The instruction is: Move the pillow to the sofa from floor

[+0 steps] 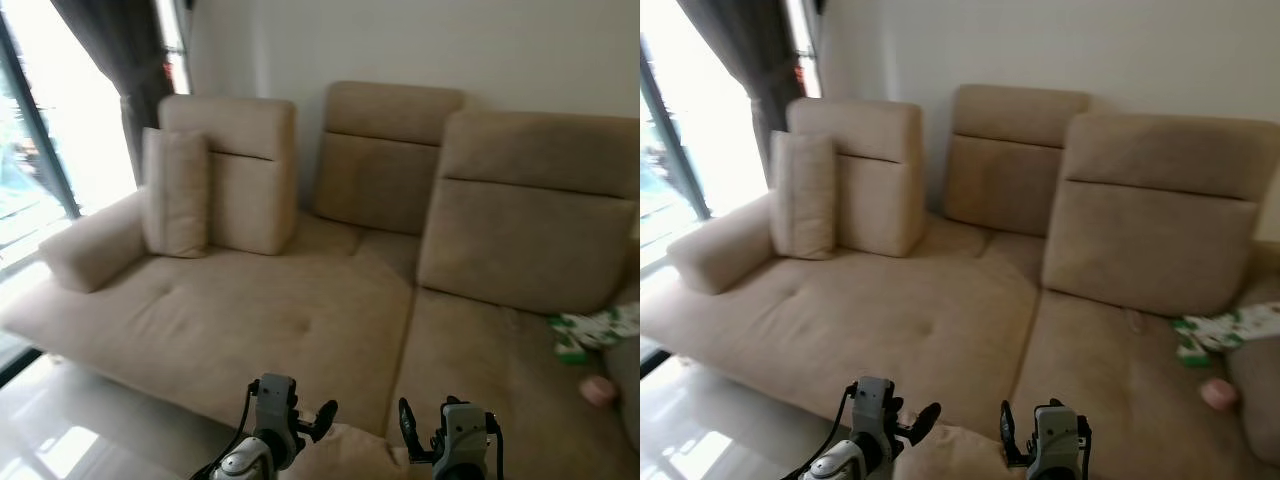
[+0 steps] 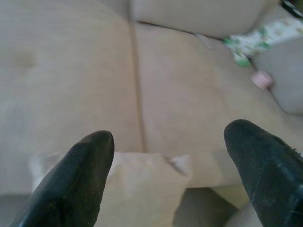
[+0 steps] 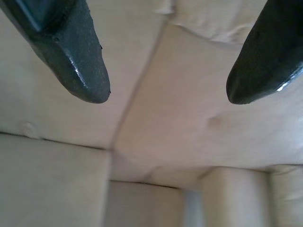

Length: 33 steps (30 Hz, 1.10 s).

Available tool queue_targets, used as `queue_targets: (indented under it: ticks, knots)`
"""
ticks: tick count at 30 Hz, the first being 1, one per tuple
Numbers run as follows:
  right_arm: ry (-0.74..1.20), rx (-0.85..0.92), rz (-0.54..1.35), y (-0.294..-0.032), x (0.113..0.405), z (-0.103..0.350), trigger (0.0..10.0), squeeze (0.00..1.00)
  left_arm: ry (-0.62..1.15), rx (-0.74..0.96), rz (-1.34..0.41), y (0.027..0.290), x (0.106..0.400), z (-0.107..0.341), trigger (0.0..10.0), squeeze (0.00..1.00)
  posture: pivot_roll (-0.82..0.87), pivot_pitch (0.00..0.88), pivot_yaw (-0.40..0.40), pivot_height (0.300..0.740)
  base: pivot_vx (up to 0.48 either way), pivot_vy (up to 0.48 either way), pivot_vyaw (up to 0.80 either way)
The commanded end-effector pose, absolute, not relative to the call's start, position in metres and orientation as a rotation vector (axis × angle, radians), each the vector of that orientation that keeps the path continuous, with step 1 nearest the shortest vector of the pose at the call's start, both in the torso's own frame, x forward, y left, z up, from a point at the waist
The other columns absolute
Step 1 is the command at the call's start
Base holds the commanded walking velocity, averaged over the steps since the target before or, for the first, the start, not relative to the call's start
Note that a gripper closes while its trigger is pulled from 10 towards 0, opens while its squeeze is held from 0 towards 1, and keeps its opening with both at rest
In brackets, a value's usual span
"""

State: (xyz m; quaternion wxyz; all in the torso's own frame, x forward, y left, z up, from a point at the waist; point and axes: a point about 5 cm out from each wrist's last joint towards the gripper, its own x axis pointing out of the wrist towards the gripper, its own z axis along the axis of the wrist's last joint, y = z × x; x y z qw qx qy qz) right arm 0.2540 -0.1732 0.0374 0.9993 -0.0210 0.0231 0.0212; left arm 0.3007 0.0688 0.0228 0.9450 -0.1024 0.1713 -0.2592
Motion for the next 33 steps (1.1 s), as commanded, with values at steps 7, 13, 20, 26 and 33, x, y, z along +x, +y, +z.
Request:
queue_targets:
  ticks: [7,13,20,26,33]
  knots:
    - [0.049,-0.089,0.074,-0.169,0.258,0.038,10.0,0.0,0.336,-0.19,-0.515,0.073,0.303,0.025,10.0,0.0,-0.06,0.0,0.055,0.74,0.0,0.0,0.0]
    - [0.012,-0.14,0.123,-0.164,0.262,0.043,10.0,0.0,0.317,-0.174,-0.517,0.073,0.304,0.027,10.0,0.0,-0.06,0.0,0.054,0.74,0.0,0.0,0.0]
    - [-0.019,-0.172,0.176,-0.161,0.26,0.047,10.0,0.0,0.269,-0.149,-0.509,0.077,0.307,0.033,10.0,0.0,-0.06,0.0,0.053,0.74,0.0,0.0,0.0]
    - [-0.057,-0.241,0.164,-0.161,0.257,0.055,10.0,0.0,0.166,-0.159,-0.442,0.092,0.316,0.049,10.0,0.0,-0.05,0.0,0.059,0.74,0.0,0.0,0.0]
    - [-0.076,-0.269,0.257,-0.157,0.253,0.055,10.0,0.0,0.126,-0.162,-0.422,0.103,0.317,0.054,10.0,0.0,-0.04,0.0,0.045,0.74,0.0,0.0,0.0]
